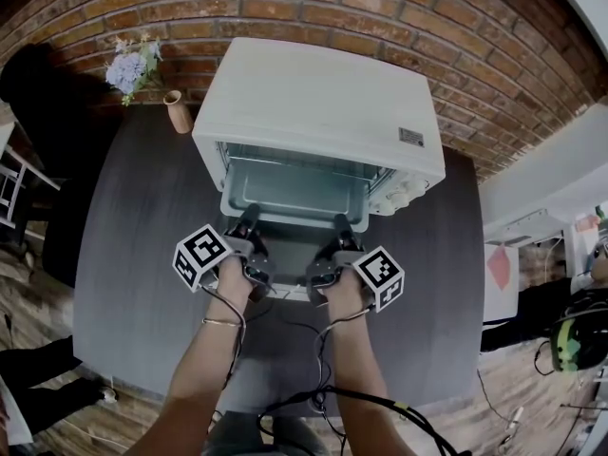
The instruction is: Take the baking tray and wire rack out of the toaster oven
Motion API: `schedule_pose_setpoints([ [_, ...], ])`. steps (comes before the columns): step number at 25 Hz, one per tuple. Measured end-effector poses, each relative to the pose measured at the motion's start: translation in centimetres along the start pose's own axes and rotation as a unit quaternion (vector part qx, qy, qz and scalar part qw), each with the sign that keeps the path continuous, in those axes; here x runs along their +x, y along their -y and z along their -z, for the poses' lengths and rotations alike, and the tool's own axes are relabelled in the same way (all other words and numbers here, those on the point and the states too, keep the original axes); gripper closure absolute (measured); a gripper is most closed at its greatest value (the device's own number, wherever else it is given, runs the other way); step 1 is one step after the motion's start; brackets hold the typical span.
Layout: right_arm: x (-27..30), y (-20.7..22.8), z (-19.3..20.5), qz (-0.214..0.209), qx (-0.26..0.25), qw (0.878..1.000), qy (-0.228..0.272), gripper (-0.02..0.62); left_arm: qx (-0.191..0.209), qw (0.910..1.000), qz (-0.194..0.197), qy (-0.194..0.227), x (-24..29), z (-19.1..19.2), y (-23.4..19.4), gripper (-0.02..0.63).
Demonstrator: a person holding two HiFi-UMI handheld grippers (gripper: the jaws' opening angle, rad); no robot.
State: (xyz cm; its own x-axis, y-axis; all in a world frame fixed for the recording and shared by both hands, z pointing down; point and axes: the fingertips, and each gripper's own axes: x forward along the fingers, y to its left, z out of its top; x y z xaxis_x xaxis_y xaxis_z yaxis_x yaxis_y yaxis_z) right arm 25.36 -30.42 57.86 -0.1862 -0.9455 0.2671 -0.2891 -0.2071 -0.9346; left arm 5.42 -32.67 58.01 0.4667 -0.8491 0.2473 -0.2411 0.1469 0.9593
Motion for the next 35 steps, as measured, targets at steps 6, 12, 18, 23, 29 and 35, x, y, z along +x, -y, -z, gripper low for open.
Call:
schedule_pose_setpoints([
  [6, -1.1, 0.3, 0.3, 0.002, 0.006, 1.0, -0.003, 0.511, 0.004, 1.0, -0.001, -0.002, -1.0, 0.6, -0.1, 0.54],
  [12, -2.2, 0.4, 0.8, 0.003, 0.009, 1.0, -0.005, 0.512, 0.003, 1.0, -0.001, -0.002, -2.1, 1.0, -0.3, 0.54],
  [18, -3.3, 0.5, 1.3, 0.003, 0.011, 1.0, -0.009, 0.513, 0.001, 1.0, 0.0, -0.001, -3.2, 1.4, -0.4, 0.54],
  [23, -4.4, 0.6, 1.6, 0.003, 0.011, 1.0, -0.011, 0.514, -0.001, 1.0, 0.0, 0.0, -4.3, 1.9, -0.4, 0.54],
  [29, -5.7, 0.6, 2.1, 0.003, 0.01, 1.0, -0.015, 0.514, -0.003, 1.0, 0.001, 0.001, -5.6, 2.4, -0.4, 0.54],
  [35, -7.0, 0.6, 2.5, 0.004, 0.011, 1.0, -0.016, 0.514, -0.002, 1.0, -0.001, -0.001, -6.8, 2.9, -0.4, 0.54],
])
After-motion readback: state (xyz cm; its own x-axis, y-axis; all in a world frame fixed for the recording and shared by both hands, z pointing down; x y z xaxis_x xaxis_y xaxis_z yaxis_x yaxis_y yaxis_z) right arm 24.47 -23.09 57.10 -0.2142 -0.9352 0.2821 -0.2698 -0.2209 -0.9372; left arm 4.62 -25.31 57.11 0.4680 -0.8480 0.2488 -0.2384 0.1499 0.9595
